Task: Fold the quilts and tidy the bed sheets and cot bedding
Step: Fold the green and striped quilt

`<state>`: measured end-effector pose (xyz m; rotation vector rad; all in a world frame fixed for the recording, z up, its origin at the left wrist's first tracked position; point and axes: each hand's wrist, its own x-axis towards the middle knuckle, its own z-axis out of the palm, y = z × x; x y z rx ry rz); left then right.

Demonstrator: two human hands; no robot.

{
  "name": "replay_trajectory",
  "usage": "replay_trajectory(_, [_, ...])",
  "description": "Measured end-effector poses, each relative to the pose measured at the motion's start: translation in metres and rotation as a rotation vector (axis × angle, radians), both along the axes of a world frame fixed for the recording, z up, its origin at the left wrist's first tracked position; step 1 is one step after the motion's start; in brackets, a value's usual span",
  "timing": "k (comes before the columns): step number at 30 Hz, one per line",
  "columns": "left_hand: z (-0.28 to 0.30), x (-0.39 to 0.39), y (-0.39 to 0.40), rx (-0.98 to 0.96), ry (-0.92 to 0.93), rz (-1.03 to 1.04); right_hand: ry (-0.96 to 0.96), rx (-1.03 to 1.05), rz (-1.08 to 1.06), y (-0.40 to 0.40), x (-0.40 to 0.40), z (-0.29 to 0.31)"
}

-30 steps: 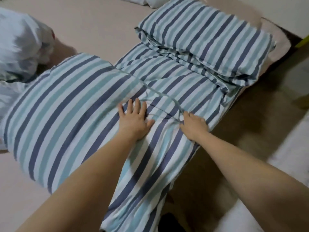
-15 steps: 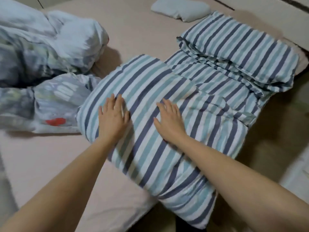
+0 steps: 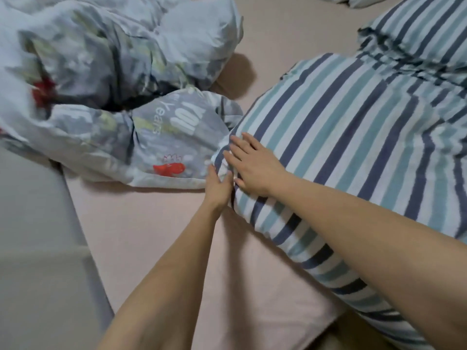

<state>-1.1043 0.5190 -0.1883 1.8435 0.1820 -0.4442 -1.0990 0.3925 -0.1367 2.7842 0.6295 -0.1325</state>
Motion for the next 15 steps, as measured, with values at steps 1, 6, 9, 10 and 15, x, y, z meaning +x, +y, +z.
replay_trajectory(1, [-0.010,0.004,0.003,0.004,0.041,0.002,-0.003,-0.018,-0.009,0.001,0.007,-0.003])
replay_trajectory(6, [-0.009,0.007,-0.008,0.060,-0.088,-0.012,-0.059,0.220,-0.212,0.000,0.011,0.002])
replay_trajectory(9, [0.038,0.046,-0.017,-0.014,-0.292,0.064,-0.378,0.558,-0.436,-0.003,0.029,0.023])
replay_trajectory(10, [0.051,0.066,-0.016,0.017,-0.355,0.069,-0.460,0.644,-0.474,-0.002,0.041,0.030])
replay_trajectory(15, [0.035,0.088,0.008,0.464,-0.080,-0.017,-0.120,0.679,-0.400,0.001,0.043,0.021])
